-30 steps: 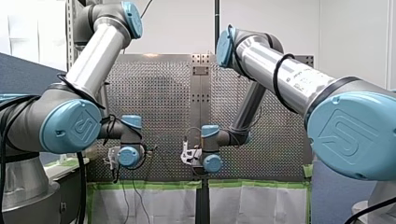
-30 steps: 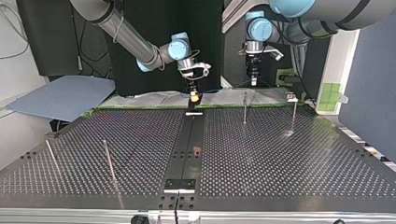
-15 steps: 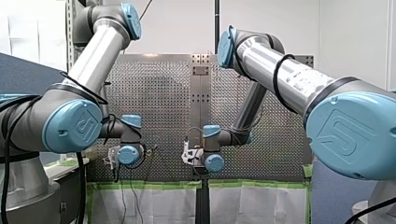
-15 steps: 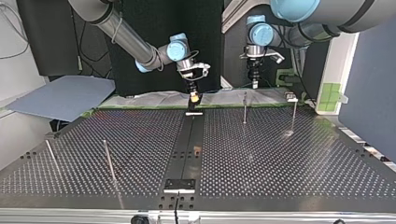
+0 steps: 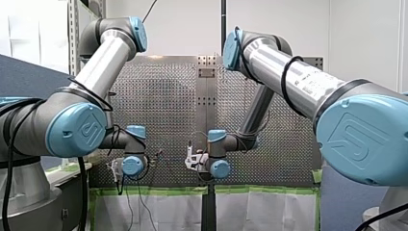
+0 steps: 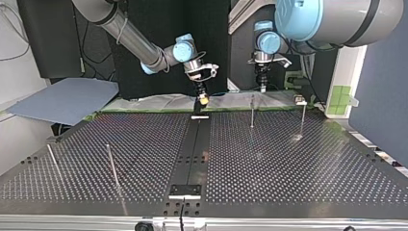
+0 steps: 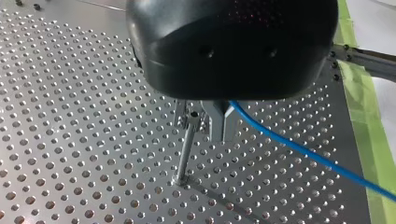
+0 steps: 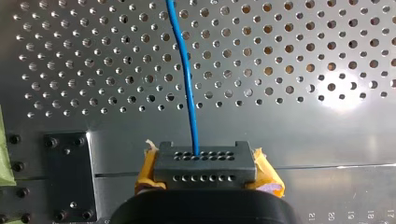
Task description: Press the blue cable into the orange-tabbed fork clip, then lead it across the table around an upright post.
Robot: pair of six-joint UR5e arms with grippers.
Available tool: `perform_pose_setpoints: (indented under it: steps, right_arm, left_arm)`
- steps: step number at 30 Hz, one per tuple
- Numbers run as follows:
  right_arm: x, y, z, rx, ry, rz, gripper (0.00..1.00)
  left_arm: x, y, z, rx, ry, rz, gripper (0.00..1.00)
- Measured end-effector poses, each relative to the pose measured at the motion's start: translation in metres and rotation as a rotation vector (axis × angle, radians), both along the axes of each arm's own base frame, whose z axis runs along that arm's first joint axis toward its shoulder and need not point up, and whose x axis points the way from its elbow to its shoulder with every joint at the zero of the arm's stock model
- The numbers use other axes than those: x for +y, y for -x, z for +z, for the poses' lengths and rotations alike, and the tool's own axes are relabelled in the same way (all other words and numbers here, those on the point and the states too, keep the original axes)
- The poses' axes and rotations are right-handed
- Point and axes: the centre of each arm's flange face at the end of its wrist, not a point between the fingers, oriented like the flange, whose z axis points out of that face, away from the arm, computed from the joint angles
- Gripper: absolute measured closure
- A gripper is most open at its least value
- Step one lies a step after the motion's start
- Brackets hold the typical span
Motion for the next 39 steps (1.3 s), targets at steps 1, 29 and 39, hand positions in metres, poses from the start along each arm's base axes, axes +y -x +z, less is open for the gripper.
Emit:
perform_pose_setpoints:
  steps: [1,29,39]
  right_arm:
    - [-0.001,0.000,0.000,-0.003,0.002,-0.001,1.00]
    - [-0.008,0.004,0.001,-0.014,0.014,-0.022,1.00]
    - [-0.017,0.007,0.003,-0.038,0.022,-0.048,1.00]
  left_arm:
    - [0.000,-0.002,0.001,-0.001,0.001,-0.001,1.00]
    - [0.012,-0.035,0.007,0.001,0.030,0.001,1.00]
    - [0.013,-0.045,0.010,-0.005,0.039,0.002,1.00]
